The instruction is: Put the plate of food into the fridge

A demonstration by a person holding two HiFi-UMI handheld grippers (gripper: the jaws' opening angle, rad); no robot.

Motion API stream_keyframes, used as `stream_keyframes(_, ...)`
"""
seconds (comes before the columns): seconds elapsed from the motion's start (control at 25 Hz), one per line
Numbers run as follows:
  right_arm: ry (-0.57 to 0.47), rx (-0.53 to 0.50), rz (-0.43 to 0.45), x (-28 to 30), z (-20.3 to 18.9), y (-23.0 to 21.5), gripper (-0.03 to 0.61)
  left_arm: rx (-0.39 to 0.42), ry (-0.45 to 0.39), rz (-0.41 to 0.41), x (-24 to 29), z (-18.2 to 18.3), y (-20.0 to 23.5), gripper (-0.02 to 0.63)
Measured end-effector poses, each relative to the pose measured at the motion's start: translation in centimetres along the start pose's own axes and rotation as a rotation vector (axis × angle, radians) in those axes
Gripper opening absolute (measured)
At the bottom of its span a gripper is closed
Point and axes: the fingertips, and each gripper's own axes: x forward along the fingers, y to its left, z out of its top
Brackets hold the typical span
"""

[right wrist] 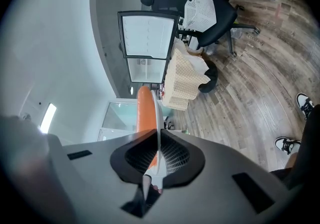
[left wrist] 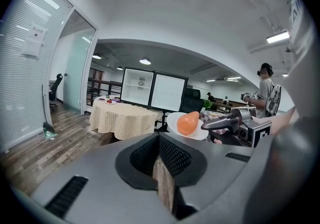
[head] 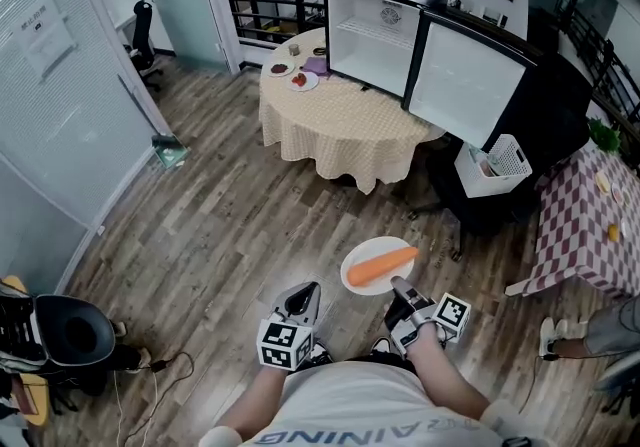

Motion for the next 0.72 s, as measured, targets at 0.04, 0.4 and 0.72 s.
stream_keyframes(0.04,-0.002,0.0,0.001,0.4,-0.4,0.1,0.034,-0.005,-0.001,0.001,-0.4,-0.1,0.5,0.008)
stream_keyframes(0.4,-0.005,-0.015,0.009,3.1,-3.0,0.9,0.034,-0.045,-0.017,0.028,-2.8,-0.8,5.1,0.008)
stream_keyframes(0.72,0.0,-0.004,0.004,6.1,-2.1,0.8,0.034,-0.059,-0.012,0.034,-1.0,-0.5,7.3,0.008)
